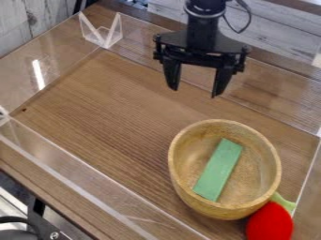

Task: Put the green block in the brown bowl

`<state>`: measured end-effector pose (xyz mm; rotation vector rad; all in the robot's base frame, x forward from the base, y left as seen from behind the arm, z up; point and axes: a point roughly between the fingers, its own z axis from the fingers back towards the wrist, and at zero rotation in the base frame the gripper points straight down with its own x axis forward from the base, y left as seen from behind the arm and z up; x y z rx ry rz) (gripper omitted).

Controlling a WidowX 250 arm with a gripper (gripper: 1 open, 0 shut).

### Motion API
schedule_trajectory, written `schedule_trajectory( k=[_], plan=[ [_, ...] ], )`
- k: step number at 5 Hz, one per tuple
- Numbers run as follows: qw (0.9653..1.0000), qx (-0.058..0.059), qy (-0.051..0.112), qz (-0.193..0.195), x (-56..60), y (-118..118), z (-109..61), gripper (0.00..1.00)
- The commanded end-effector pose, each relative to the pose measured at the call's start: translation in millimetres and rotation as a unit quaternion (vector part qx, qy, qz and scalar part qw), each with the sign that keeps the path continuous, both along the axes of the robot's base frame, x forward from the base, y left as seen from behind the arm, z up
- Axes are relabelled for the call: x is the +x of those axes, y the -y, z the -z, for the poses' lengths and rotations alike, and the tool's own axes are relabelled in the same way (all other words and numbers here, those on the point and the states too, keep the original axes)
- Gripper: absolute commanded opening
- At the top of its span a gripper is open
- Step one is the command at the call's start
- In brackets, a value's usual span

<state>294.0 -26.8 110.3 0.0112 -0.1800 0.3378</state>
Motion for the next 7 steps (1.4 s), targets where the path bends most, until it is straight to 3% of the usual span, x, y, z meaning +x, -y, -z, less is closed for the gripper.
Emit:
schedule_trajectory(
  k=[1,2,3,5,6,7],
  plan=[
    [0.9994,-0.003,0.028,0.019,12.2,10,-16.2,1.00],
    [0.9997,0.003,0.024,0.001,13.2,14,-10.2,1.00],
    [0.9994,0.009,0.031,-0.009,15.4,12,-15.0,1.00],
    [0.9993,0.017,0.029,-0.013,28.2,-20,-8.6,1.00],
    [0.9987,0.019,0.041,-0.023,33.0,-42,-17.9,1.00],
    [0.9985,0.019,0.049,-0.013,22.8,-56,-39.8,1.00]
  ],
)
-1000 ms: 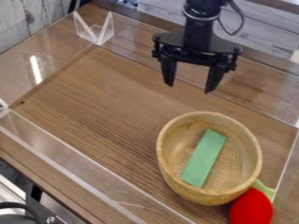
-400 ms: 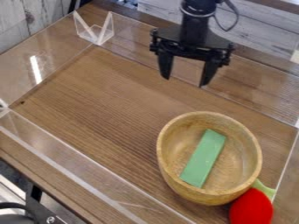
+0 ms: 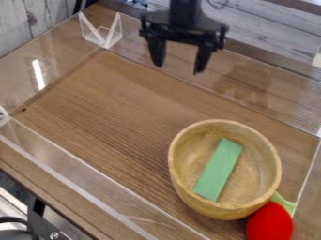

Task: Put the green block in the brown bowl

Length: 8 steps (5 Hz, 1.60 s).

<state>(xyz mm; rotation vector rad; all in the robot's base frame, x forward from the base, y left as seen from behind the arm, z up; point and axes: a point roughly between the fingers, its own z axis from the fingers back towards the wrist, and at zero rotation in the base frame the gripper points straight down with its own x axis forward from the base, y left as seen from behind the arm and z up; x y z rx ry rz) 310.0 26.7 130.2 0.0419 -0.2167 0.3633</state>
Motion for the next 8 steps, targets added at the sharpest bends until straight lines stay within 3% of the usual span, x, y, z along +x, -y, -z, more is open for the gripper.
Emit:
schedule_trajectory(
  k=[1,2,3,5,6,7,8],
  plan=[
    [0.9988,-0.002,0.043,0.025,4.1,-7,-35.1,1.00],
    [0.9950,-0.001,0.047,0.088,8.6,-16,-42.2,1.00],
    [0.9904,-0.002,0.040,0.132,9.3,-20,-35.8,1.00],
    [0.9899,-0.004,0.026,0.139,4.7,22,-16.8,1.00],
    [0.9912,-0.007,0.023,0.130,7.1,18,-13.2,1.00],
    [0.9928,-0.006,0.026,0.116,1.5,10,-14.3,1.00],
    [0.9933,-0.005,0.035,0.110,2.4,-2,-26.3,1.00]
  ],
)
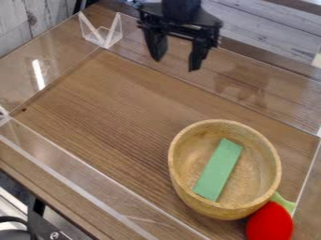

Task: Put the green block in the brown bowl

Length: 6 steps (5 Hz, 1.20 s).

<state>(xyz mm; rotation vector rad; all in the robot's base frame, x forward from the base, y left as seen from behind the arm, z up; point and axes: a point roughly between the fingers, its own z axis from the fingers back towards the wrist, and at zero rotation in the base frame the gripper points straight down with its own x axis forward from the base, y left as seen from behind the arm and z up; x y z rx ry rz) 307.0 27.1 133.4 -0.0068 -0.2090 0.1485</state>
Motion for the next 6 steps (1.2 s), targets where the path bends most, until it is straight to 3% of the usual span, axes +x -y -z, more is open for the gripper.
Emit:
schedule_trajectory(
  k=[1,3,5,6],
  plan=[
    [0.9989,0.005,0.047,-0.001,8.2,-8,-36.8,1.00],
    [0.9990,0.001,0.039,0.023,-0.9,-2,-32.7,1.00],
    [0.9991,-0.004,0.033,0.028,3.4,4,-16.1,1.00],
    [0.9990,-0.004,0.034,0.030,1.3,-5,-9.1,1.00]
  ],
)
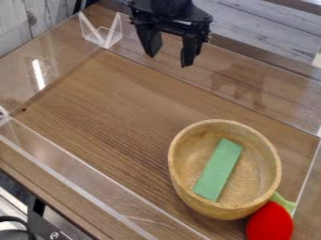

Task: Put the green block in the brown bowl

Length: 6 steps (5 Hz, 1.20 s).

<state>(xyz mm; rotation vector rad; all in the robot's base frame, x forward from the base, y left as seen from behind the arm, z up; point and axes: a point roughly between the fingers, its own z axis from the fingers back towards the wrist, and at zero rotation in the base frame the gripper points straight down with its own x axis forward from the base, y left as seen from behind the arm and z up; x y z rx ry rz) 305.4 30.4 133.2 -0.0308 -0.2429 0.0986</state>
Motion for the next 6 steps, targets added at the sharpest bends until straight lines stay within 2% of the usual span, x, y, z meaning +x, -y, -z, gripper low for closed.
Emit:
schedule_trajectory(
  k=[1,2,3,4,5,6],
  plan=[
    [0.9994,0.007,0.016,0.031,22.4,-12,-2.3,1.00],
    [0.9983,0.016,0.021,0.052,40.4,-23,-1.2,1.00],
    [0.9986,0.019,0.023,0.043,39.1,-33,5.6,1.00],
    [0.9988,0.018,0.023,0.040,30.2,-30,7.2,1.00],
    [0.9991,0.017,0.026,0.029,35.3,-28,8.1,0.00],
    [0.9989,0.018,0.028,0.032,40.8,-31,6.4,1.00]
  ],
)
